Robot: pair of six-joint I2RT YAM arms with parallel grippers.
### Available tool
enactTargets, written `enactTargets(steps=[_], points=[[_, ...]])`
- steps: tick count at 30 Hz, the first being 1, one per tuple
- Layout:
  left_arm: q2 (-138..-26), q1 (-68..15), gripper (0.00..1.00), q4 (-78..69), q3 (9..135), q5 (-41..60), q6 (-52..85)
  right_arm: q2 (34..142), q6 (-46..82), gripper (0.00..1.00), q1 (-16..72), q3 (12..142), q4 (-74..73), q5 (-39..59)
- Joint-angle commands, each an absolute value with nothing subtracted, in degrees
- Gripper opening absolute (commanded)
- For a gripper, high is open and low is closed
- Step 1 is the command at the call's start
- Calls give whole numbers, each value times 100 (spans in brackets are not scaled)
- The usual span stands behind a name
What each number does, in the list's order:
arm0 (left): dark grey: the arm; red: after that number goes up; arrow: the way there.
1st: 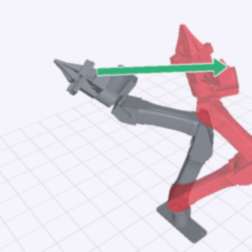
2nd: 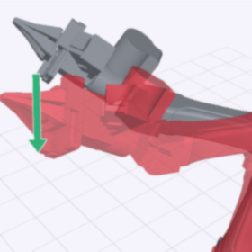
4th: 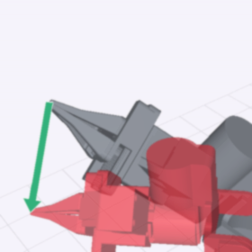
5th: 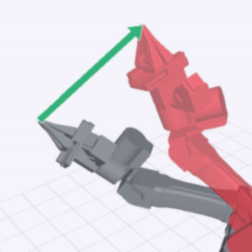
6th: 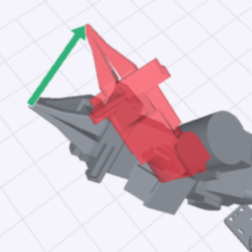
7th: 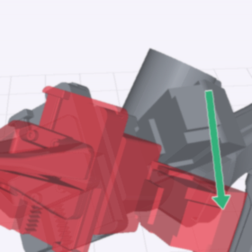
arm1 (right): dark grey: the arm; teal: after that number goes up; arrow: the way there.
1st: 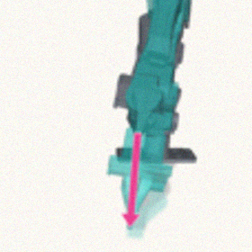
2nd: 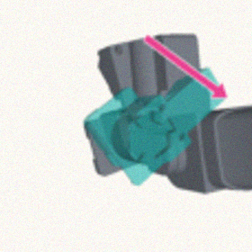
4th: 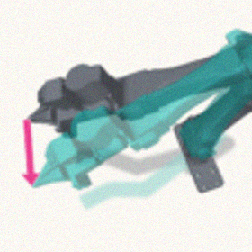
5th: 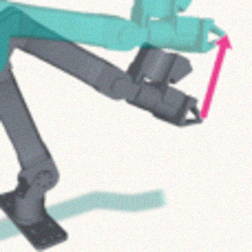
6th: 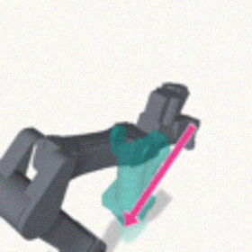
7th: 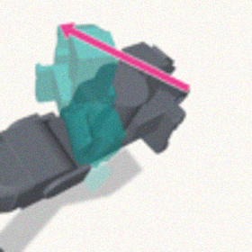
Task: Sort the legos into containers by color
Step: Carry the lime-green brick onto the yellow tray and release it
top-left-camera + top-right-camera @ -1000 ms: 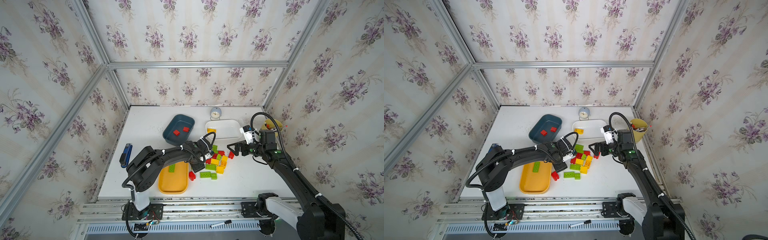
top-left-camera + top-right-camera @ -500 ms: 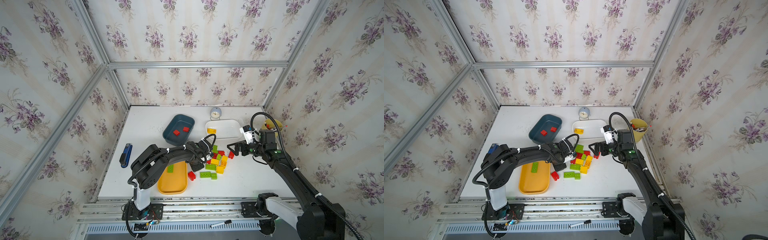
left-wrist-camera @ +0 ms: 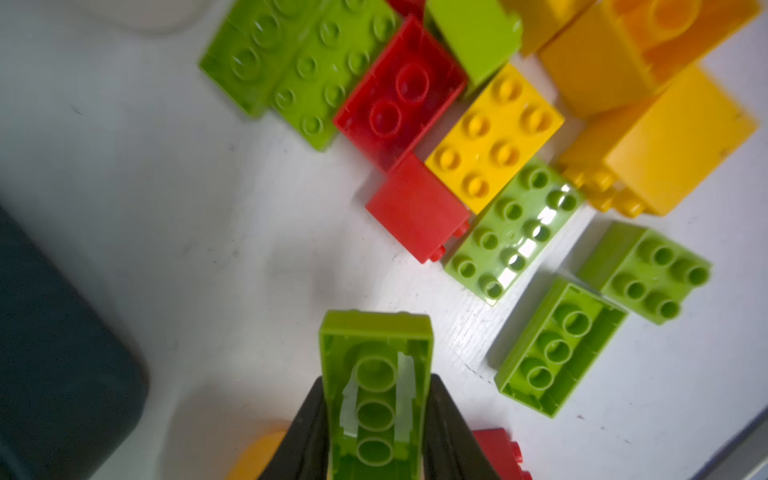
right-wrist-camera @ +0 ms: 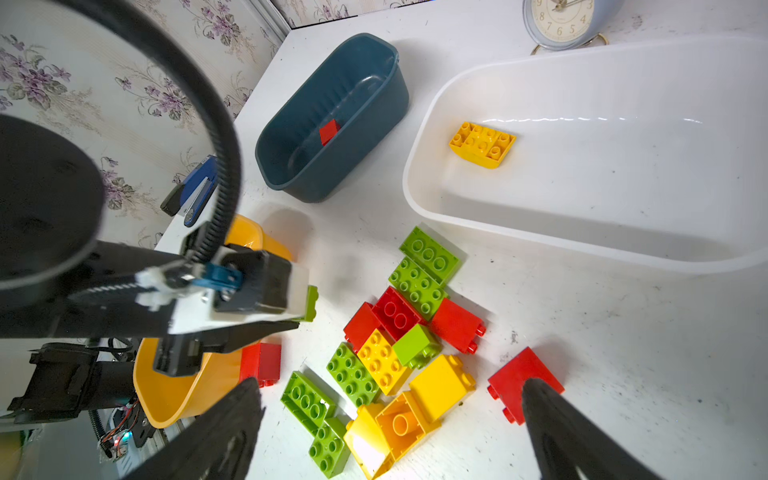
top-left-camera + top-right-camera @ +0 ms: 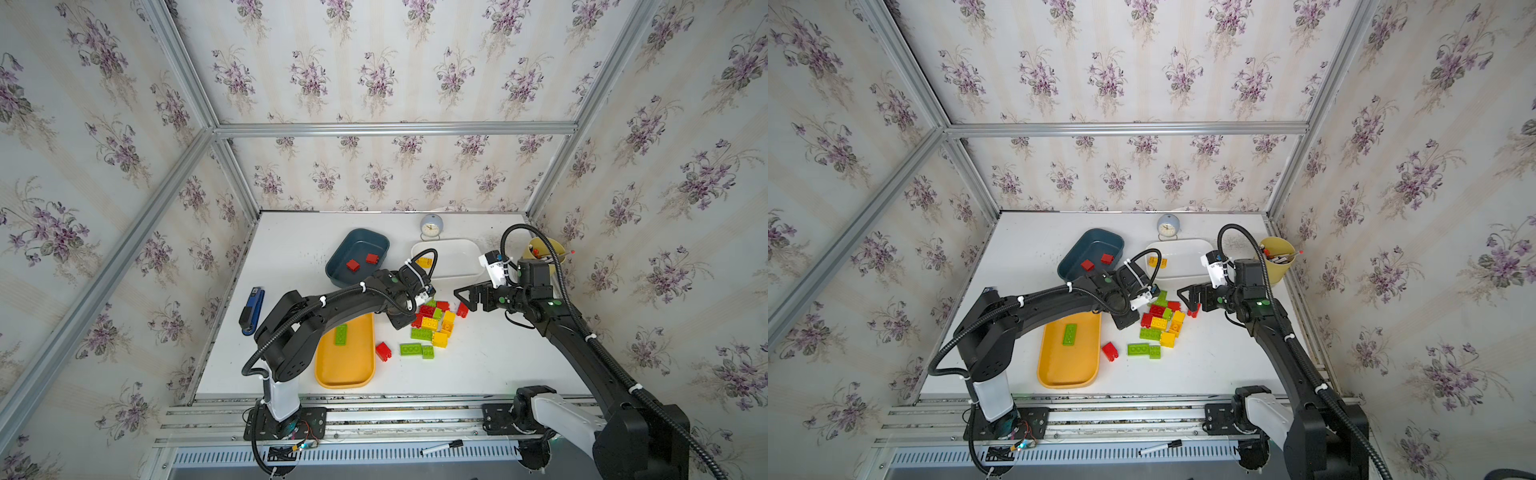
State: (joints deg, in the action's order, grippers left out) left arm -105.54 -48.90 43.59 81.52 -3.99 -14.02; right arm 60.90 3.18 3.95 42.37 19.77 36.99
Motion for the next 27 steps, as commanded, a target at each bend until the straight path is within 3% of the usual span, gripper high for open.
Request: enactTargets(steps=[1,6,15,23,27], points=[[-10278,-4748,30,4971,8424,-585,-977,6048,369,100,390,4384,1872,3820],[-9406,-4333,32,5324,8259,-647,-195,5960,447,100,437,4447,1888,4118],[-8091,-3633,32,5222,6703,-735,1620,5954,525,100,777,4422,1851,4149],[-8175,-3393,32,3899,5587,-382,2690,6064,606,100,918,4377,1714,4078],[-8472,-3345,39,3649,5460,-408,2834,6056,578,100,927,4379,1749,4019]])
